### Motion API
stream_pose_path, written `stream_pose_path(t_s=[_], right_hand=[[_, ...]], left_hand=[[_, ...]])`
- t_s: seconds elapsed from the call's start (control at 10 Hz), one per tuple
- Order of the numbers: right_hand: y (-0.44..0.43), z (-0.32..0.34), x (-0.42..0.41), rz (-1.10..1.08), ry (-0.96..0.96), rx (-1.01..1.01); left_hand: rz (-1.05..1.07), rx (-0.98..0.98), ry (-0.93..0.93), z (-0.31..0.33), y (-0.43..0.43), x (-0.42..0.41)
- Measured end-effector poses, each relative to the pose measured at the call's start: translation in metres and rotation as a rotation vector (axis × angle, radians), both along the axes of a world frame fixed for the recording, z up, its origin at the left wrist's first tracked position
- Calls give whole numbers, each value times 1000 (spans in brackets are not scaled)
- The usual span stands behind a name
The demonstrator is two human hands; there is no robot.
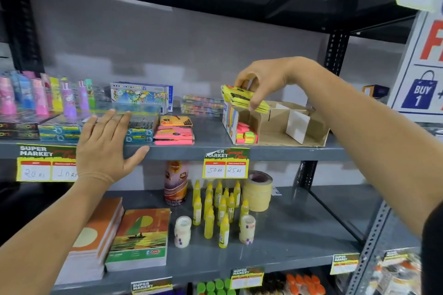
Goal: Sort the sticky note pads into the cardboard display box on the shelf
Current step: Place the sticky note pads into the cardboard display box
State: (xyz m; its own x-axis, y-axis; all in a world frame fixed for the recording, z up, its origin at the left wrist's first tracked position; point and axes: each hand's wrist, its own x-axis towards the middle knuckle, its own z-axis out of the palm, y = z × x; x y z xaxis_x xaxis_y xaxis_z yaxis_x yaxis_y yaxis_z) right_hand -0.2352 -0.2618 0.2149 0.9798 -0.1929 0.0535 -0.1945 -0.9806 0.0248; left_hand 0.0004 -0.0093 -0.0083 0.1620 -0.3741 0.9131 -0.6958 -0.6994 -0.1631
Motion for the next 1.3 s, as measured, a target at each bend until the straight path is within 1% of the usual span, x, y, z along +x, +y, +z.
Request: stream_pose_path(t_s=[0.1,0.2,0.4,0.5,0.7,0.9,1.1,1.2,1.3], right_hand=[[-18,3,-11,-53,2,-33],[-37,5,-21,-129,48,-71],[-60,-11,-31,-267,186,-138],[-67,-25,-31,-320,236,-136],[-69,-52,-22,-353,255,-132],[-71,-67,-15,-375,274,-177],[-70,-68,-16,-405,268,-133],[-70,-68,-18,-379,230,-124],[-68,-69,-20,-350,215,-62]], left_hand=[[-4,-15,-18,0,0,0],[-5,-16,-36,0,0,-1],[-2,-16,-17,-1,-1,0],[1,-11,-9,-1,-1,1],[1,-5,-14,-1,-1,3],[9,8,-5,-1,-1,2],[10,5,-16,0,0,3],[4,5,-9,0,0,2],[-1,-4,-20,0,0,1]])
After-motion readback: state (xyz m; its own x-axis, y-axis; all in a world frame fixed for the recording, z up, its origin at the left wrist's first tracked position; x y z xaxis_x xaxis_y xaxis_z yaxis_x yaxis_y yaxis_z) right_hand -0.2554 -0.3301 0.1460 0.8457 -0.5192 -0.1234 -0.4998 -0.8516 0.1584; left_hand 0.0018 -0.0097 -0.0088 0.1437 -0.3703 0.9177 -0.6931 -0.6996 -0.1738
